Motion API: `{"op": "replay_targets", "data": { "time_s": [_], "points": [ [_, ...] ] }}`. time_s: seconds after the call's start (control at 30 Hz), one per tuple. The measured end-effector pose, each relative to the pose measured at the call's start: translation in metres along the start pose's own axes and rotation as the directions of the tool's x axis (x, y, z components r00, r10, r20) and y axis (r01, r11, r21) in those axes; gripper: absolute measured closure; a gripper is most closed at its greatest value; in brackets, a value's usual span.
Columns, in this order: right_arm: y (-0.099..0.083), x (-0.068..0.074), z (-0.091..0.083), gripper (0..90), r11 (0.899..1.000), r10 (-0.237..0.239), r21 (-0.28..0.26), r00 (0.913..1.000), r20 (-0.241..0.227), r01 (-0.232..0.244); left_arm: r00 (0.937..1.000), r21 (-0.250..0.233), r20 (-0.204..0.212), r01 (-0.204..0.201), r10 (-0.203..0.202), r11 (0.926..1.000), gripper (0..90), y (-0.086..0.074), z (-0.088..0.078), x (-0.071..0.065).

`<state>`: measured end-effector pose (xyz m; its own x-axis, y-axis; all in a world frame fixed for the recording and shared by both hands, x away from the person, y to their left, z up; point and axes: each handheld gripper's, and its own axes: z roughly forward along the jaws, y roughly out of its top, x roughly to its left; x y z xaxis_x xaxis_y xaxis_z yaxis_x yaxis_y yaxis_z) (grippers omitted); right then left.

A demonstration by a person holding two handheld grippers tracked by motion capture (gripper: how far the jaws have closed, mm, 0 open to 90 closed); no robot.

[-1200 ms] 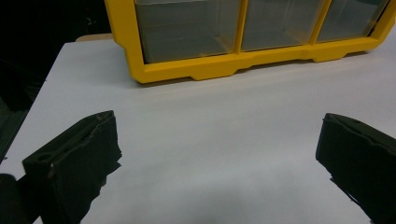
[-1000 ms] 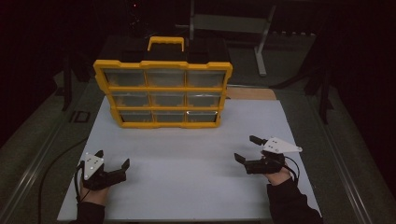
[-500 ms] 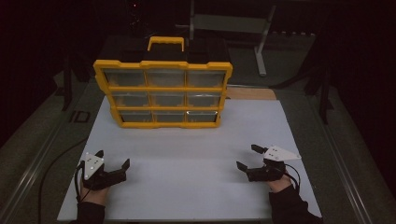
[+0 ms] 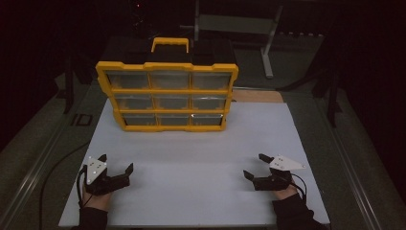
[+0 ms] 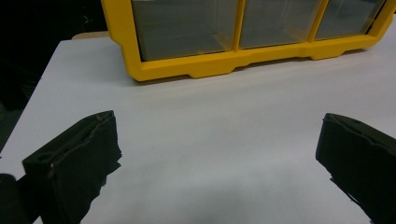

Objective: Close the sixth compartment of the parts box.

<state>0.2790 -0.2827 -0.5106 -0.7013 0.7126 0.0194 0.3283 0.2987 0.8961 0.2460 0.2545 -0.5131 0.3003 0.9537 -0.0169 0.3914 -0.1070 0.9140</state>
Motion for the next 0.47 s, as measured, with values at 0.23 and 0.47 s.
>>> {"op": "replay_targets", "data": {
  "time_s": [0.23, 0.47],
  "points": [
    [-0.0016, -0.0036, 0.0021, 9.5, 1.000, 0.007, -0.001, 0.9998, 0.020, -0.007, 1.0000, 0.000, 0.001, -0.003, 0.003, 1.0000, 0.3, 0.0000, 0.0008, -0.0002],
    [-0.0007, -0.0022, 0.0040, 9.5, 1.000, -0.018, 0.019, 0.9992, 0.035, 0.017, 1.0000, 0.000, 0.005, -0.007, 0.007, 1.0000, 0.3, 0.0002, 0.0011, -0.0009]
  ]
}}
